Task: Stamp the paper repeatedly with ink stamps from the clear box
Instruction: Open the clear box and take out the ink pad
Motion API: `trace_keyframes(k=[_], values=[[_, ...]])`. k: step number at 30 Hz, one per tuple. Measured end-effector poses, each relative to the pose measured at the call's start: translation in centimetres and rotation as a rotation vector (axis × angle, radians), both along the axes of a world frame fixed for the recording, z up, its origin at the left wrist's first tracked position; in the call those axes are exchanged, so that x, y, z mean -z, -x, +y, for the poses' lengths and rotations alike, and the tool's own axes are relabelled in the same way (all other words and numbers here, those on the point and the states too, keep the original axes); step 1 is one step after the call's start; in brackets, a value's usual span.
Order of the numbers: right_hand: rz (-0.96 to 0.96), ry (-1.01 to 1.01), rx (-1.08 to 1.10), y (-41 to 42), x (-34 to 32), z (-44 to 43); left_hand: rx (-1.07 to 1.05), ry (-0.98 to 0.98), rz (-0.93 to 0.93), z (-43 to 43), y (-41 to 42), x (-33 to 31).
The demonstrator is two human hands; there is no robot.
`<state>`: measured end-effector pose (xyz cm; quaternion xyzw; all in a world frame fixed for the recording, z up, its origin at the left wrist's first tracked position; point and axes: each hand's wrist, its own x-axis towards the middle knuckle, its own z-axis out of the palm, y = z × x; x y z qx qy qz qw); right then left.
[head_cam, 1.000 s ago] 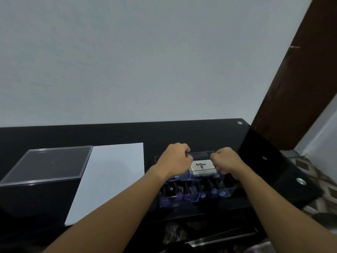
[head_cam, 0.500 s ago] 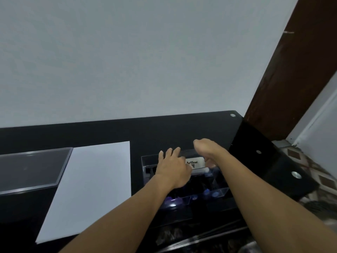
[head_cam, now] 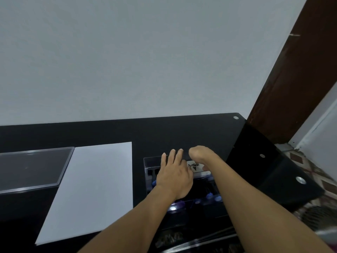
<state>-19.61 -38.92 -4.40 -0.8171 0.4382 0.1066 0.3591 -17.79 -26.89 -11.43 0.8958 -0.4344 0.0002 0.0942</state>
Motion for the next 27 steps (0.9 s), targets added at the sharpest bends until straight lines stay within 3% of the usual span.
trace_keyframes(k=[12, 20, 27], values=[[-0.137, 0.303, 0.027, 1.2, -0.2, -1.6, -0.008, 0.054, 0.051, -0.1, 0.2, -0.1], [-0.414, 0.181, 0.217, 3.9, -0.2, -1.8, 0.013, 0.121, 0.184, 0.4, 0.1, -1.3], [-0.669, 0.054, 0.337, 4.7, -2.7, -1.3, 0.004, 0.4, 0.331, 1.8, 0.0, -5.3]])
